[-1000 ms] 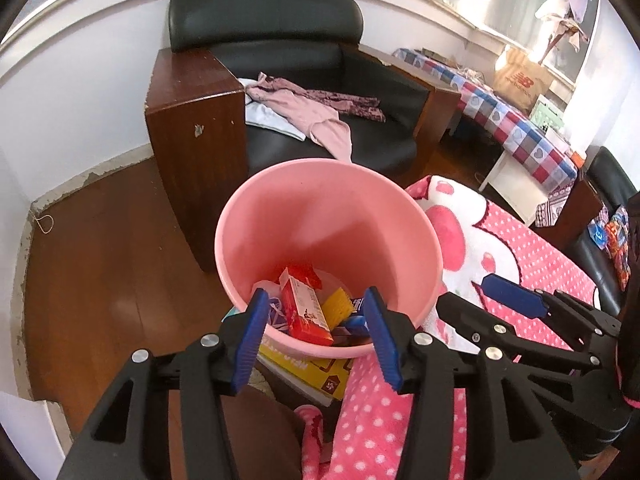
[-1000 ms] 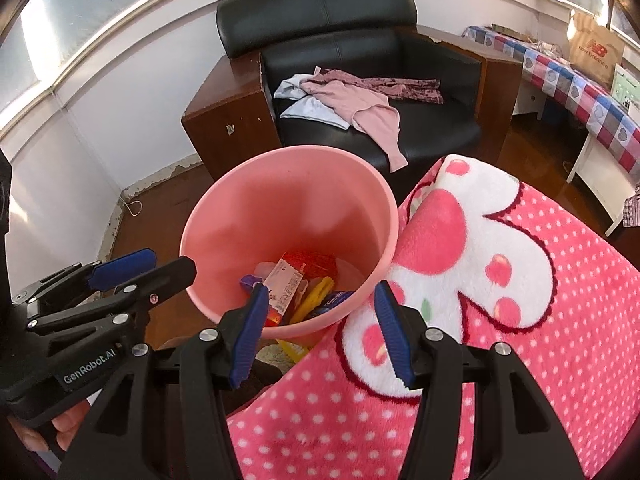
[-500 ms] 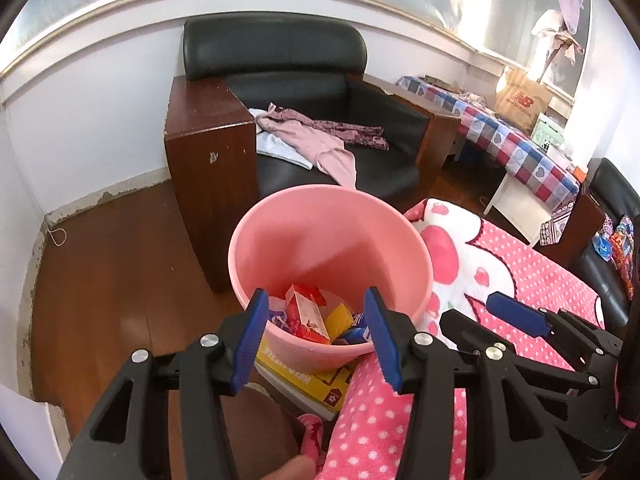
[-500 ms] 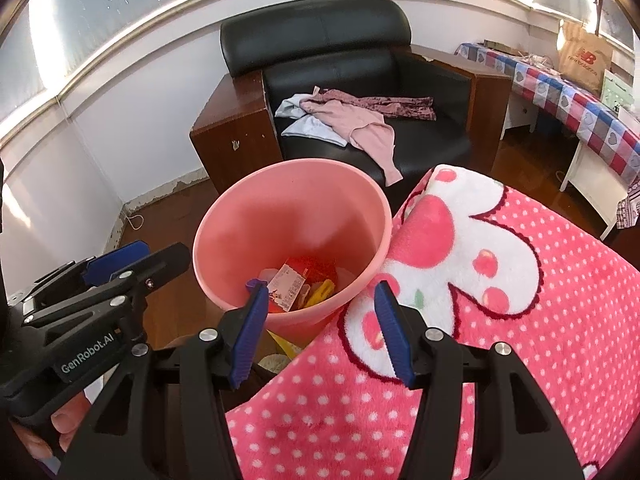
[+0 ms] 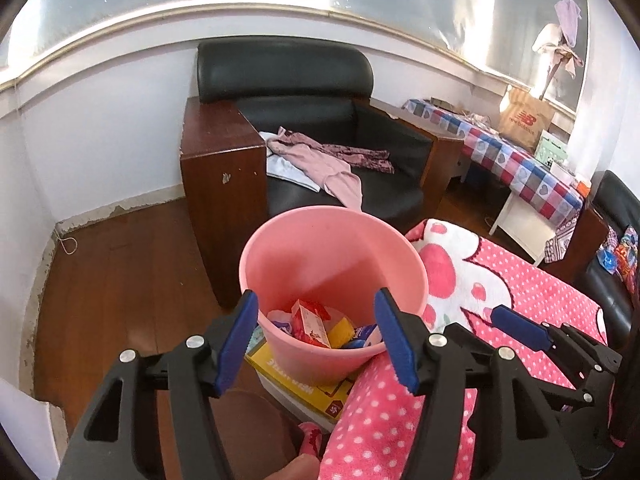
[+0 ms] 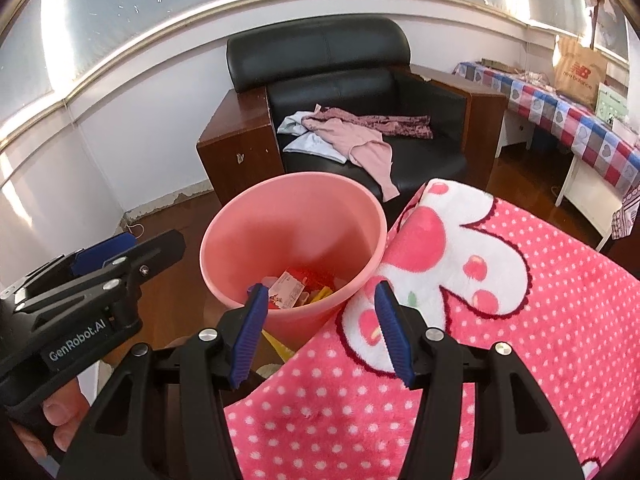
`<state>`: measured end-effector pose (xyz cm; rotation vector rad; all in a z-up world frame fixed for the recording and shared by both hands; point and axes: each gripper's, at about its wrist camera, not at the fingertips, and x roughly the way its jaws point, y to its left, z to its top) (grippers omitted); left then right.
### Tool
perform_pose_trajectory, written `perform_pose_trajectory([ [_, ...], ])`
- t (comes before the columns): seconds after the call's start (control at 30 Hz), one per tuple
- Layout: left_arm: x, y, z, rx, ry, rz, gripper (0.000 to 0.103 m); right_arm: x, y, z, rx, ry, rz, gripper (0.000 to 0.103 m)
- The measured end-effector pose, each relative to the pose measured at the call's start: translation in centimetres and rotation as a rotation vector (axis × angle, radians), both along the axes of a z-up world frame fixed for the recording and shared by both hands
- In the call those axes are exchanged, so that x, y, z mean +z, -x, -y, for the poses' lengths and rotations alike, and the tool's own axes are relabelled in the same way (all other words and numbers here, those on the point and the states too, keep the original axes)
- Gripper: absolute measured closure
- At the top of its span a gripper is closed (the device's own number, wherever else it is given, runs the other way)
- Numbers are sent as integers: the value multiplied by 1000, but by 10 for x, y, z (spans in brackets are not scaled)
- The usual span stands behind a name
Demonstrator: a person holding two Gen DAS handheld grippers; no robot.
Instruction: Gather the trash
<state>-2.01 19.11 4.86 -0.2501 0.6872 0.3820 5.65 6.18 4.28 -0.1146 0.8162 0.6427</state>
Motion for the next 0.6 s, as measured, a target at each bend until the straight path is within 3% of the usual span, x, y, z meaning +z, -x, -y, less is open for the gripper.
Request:
perform_pose_trajectory([
  [0.2, 0, 3, 3, 4, -7, -1, 43, 0, 7, 1, 6, -8, 17, 46],
  [0.3, -1, 4, 4, 7, -9, 4, 43, 2, 9, 2, 3, -15, 25, 38],
  [0.6, 1, 11, 10, 15, -30, 26, 43, 5, 17, 8, 1, -16, 67, 37],
])
